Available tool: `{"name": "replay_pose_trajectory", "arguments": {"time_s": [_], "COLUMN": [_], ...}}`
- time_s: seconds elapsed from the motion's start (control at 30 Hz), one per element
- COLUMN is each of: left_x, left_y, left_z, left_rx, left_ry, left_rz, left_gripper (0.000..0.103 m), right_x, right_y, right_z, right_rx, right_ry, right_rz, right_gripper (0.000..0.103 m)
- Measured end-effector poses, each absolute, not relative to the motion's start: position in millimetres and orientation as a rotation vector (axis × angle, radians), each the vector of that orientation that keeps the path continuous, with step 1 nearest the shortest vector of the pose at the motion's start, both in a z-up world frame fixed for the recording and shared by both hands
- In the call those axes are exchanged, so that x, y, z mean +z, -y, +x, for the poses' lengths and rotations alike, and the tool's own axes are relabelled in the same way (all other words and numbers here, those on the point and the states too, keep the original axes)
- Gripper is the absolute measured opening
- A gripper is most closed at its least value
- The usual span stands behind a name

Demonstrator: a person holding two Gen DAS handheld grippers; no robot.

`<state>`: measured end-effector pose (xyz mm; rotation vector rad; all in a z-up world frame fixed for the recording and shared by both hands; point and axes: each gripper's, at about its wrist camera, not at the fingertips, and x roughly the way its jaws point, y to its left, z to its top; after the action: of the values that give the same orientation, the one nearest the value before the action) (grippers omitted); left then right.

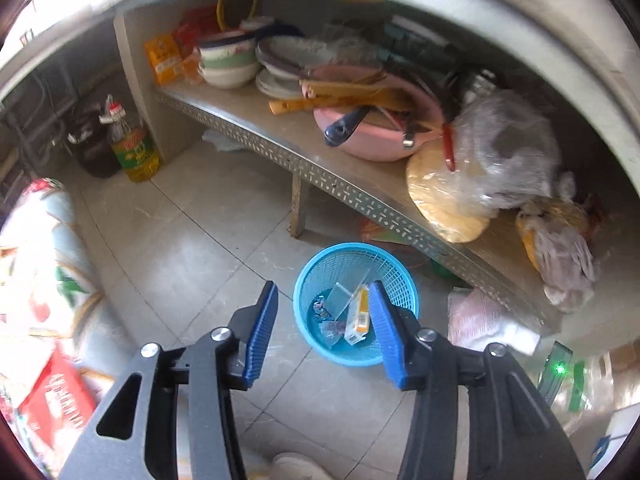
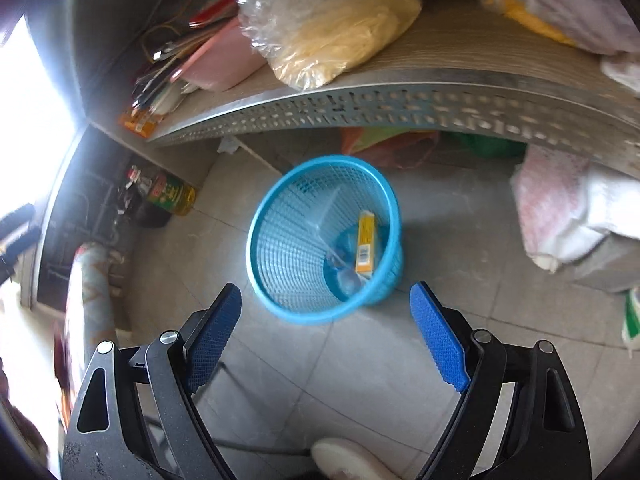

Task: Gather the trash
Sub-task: 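Move both open tools back to the table toward the red snack bag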

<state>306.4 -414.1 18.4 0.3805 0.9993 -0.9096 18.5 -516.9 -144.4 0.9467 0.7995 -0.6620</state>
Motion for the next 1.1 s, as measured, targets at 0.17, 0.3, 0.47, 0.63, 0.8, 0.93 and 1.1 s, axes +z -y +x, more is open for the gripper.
{"name": "replay_pose_trajectory", "arguments": {"time_s": [0.17, 0.3, 0.47, 0.63, 0.8, 0.93, 1.1], "left_x": [65.8, 99.0, 129.8, 142.6, 139.1, 130.6, 122.4], "left_y": [347.8, 286.2, 205.9, 135.0, 83.0, 47.1, 5.6], "left_z": [282.7, 266.0, 243.9, 223.8, 210.8, 204.7, 195.7], "left_rx": [-0.918, -0.893, -0.815, -0.747, -0.682, -0.62, -0.519], "left_ry": [-0.91, -0.848, -0.775, -0.744, -0.75, -0.771, -0.781], "left_rz": [0.383, 0.379, 0.326, 0.265, 0.228, 0.202, 0.173], "left_gripper": [0.055, 0.064, 0.075, 0.081, 0.085, 0.086, 0.086], "right_x": [-114.8, -89.3, -50.8, -11.5, 19.5, 32.5, 37.4], "right_y": [484.1, 469.0, 451.0, 428.8, 403.5, 381.0, 351.0], "right_z": [4.9, 11.5, 17.3, 25.1, 35.4, 47.4, 62.6], "right_rx": [-0.634, -0.613, -0.547, -0.448, -0.339, -0.262, -0.16], "right_ry": [-0.839, -0.837, -0.797, -0.744, -0.712, -0.721, -0.75], "right_rz": [0.836, 0.763, 0.675, 0.615, 0.56, 0.537, 0.522], "right_gripper": [0.083, 0.083, 0.083, 0.083, 0.083, 0.083, 0.083]}}
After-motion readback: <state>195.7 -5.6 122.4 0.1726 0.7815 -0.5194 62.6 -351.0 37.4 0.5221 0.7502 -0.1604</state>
